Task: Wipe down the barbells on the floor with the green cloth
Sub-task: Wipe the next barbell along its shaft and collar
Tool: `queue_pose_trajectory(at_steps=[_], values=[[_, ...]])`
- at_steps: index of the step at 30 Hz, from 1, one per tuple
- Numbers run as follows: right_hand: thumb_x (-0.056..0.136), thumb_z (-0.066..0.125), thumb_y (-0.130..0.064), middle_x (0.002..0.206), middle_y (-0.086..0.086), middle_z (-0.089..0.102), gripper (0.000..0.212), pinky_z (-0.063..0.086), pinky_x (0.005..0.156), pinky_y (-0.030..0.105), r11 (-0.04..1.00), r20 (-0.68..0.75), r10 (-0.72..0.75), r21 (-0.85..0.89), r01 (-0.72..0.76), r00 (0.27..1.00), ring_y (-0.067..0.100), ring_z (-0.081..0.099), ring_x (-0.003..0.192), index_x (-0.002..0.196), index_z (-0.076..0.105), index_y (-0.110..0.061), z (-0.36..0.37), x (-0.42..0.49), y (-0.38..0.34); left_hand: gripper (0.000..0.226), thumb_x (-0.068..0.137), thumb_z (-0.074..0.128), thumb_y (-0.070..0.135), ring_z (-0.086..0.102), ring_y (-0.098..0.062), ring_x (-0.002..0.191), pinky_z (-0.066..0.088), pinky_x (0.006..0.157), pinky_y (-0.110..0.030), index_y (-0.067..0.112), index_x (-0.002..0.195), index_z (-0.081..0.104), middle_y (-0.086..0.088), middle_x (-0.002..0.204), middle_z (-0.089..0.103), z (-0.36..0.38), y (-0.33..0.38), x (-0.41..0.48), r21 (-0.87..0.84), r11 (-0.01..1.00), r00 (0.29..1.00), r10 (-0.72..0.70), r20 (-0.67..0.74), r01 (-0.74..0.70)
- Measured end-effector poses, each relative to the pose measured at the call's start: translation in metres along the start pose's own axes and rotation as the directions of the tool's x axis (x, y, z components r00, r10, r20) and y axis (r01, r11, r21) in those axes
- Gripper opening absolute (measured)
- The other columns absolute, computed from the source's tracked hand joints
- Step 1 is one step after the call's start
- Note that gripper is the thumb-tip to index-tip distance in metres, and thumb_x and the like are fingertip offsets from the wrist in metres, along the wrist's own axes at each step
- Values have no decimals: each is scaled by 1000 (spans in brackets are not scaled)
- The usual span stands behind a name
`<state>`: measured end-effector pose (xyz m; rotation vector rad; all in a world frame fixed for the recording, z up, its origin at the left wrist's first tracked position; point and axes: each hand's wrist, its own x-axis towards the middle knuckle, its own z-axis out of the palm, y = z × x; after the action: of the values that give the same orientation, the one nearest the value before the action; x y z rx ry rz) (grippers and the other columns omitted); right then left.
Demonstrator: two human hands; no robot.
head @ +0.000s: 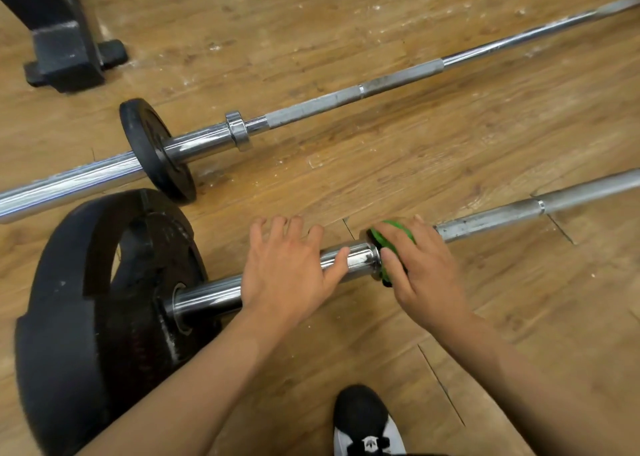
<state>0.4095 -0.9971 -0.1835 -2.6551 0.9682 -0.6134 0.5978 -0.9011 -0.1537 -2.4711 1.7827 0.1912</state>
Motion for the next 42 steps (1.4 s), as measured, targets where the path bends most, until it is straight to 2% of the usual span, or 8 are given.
queue_pose_trajectory(at_steps=[4, 9, 16, 21, 25, 31, 37, 42], values=[[103, 44, -30, 110, 10, 63, 34, 45, 87, 45, 987, -27, 106, -116, -109, 994, 37, 59, 100, 111, 71, -10, -10, 3, 43, 72, 101, 14, 67, 56, -29, 109, 33, 105, -52, 21, 107, 69, -6, 112, 69, 0, -1, -1, -2, 1000, 1000, 5, -4, -5], [104, 37, -21, 100, 8, 67, 36, 29, 121, 52, 938, -190, 329, -45, -343, 925, 31, 58, 100, 110, 71, -10, 13, 10, -3, 74, 101, 14, 67, 56, -30, 108, 33, 104, -52, 19, 108, 70, -7, 113, 69, -1, 0, 0, 17, 1000, 1000, 4, 10, -5], [113, 27, -35, 114, 8, 67, 50, 30, 121, 50, 983, -38, -52, -175, 45, 998, 31, 60, 104, 127, 69, -12, -7, -4, 44, 76, 101, 12, 67, 55, -30, 106, 34, 102, -52, 19, 108, 71, -7, 110, 68, -2, 1, -1, 37, 999, 1000, -3, 31, 2], [108, 34, -29, 86, 8, 59, 40, 38, 88, 46, 911, -211, 378, -88, -403, 901, 35, 53, 84, 95, 67, -11, 9, 19, 18, 76, 102, 13, 66, 55, -30, 104, 35, 102, -52, 18, 108, 71, -7, 109, 69, -1, 1, 1, 46, 999, 1000, -1, 17, 0], [109, 29, -32, 84, -1, 59, 43, 44, 80, 51, 868, -164, 461, 287, -405, 872, 26, 55, 81, 90, 62, -12, 8, 36, -16, 79, 101, 6, 68, 54, -27, 105, 36, 102, -50, 22, 111, 69, -4, 110, 68, -4, -3, 2, 54, 999, 999, -7, 33, 5], [109, 39, -33, 122, 7, 65, 39, 48, 97, 45, 965, -22, 232, 133, -227, 972, 25, 59, 111, 126, 68, -13, 0, 5, -41, 79, 101, 4, 67, 54, -27, 106, 34, 102, -50, 21, 114, 68, -4, 110, 69, -5, 1, 4, 58, 998, 1000, -13, 29, 12], [107, 42, -34, 91, 6, 68, 30, 44, 64, 39, 944, 268, 324, -26, -329, 907, 30, 63, 80, 107, 69, -20, 4, 57, -26, 78, 103, 7, 65, 56, -27, 104, 34, 98, -50, 20, 109, 69, -5, 108, 70, -4, 3, -6, 50, 999, 999, -2, 32, 0], [107, 41, -33, 113, 6, 66, 35, 50, 87, 45, 949, 64, 303, 65, -307, 951, 27, 65, 96, 123, 69, -19, -4, 10, -47, 77, 102, 4, 66, 56, -26, 109, 36, 101, -50, 22, 113, 66, -4, 114, 69, -4, 8, -14, 27, 1000, 998, -6, 67, 4]])
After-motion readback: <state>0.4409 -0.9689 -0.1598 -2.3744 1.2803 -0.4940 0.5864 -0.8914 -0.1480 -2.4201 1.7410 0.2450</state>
